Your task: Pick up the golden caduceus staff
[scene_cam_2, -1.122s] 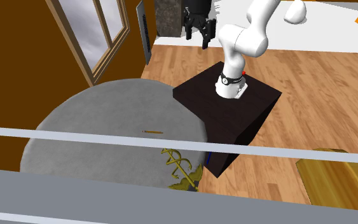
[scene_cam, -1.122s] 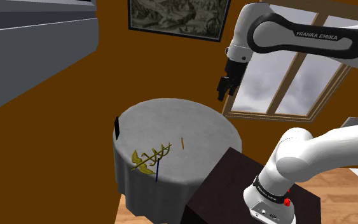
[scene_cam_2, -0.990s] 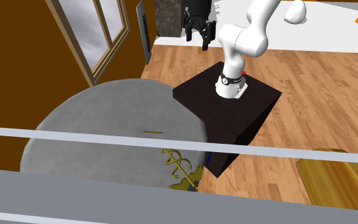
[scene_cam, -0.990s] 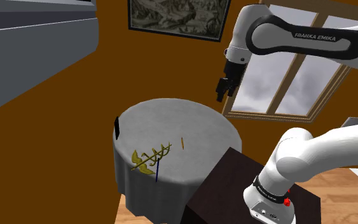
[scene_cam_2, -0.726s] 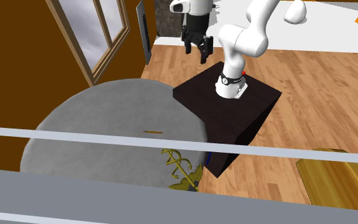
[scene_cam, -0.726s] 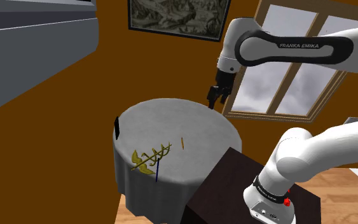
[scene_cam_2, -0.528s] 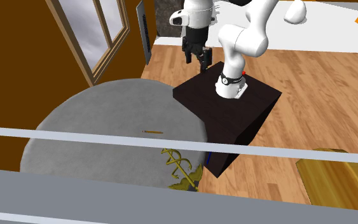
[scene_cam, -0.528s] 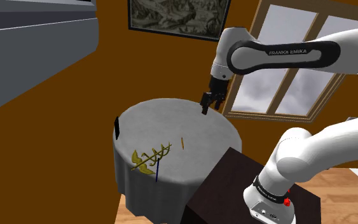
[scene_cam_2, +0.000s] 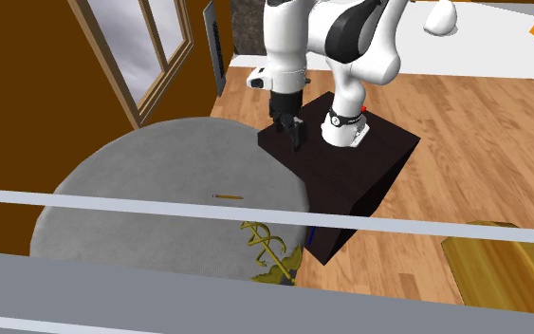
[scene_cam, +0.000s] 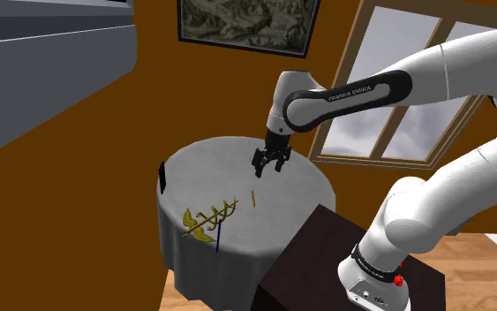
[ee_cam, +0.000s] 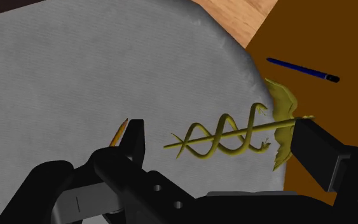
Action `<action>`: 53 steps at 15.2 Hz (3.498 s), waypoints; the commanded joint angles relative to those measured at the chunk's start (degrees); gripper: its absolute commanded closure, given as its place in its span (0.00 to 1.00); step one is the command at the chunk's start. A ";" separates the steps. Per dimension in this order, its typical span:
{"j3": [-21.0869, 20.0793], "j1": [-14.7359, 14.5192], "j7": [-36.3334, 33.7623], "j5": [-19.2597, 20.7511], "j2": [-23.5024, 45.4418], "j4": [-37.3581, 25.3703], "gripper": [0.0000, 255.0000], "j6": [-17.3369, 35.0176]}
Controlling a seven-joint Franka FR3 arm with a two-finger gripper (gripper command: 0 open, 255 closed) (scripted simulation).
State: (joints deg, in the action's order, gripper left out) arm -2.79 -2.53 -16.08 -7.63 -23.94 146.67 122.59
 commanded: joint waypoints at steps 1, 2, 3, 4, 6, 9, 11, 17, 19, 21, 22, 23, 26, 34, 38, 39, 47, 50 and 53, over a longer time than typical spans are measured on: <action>-0.62 -0.44 -1.27 -1.28 3.80 0.08 0.00 4.14; -0.93 -0.66 -1.84 -1.92 5.90 -0.15 0.00 6.10; -1.22 -0.90 -2.39 -2.56 8.06 -0.46 0.00 8.02; -1.49 -1.15 -2.91 -3.19 10.25 -0.87 0.00 9.90; -2.00 -1.63 -3.86 -4.46 14.75 -1.96 0.00 13.51; -2.70 -2.34 -5.11 -6.37 21.68 -4.25 0.00 18.48; -3.13 -2.78 -5.82 -7.62 26.35 -6.20 0.00 21.46; -4.38 -3.81 -7.71 -11.03 40.38 -13.93 0.00 28.60; -4.75 -4.10 -8.36 -11.95 45.00 -17.09 0.00 30.37; -4.86 -4.08 -8.18 -12.19 46.17 -17.51 0.00 31.14; -4.96 -4.03 -7.94 -12.34 46.90 -17.62 0.00 31.76; -5.05 -3.98 -7.71 -12.49 47.64 -17.75 0.00 32.36; -5.36 -3.79 -7.00 -12.91 49.89 -18.20 0.00 34.15; -5.55 -3.72 -6.66 -13.15 51.16 -18.43 1.00 35.19; -5.55 -3.75 -6.69 -13.14 51.19 -18.47 1.00 35.18; -5.53 -3.69 -6.64 -13.12 51.10 -18.48 1.00 35.07; -4.72 -4.17 -8.51 -11.98 45.13 -17.38 1.00 30.26; -4.46 -4.29 -9.22 -11.50 43.01 -17.17 1.00 28.36; -4.22 -4.38 -9.93 -11.02 40.95 -17.08 1.00 26.43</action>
State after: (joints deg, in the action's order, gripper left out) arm -7.09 -6.80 -25.63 -18.86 17.78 129.60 149.76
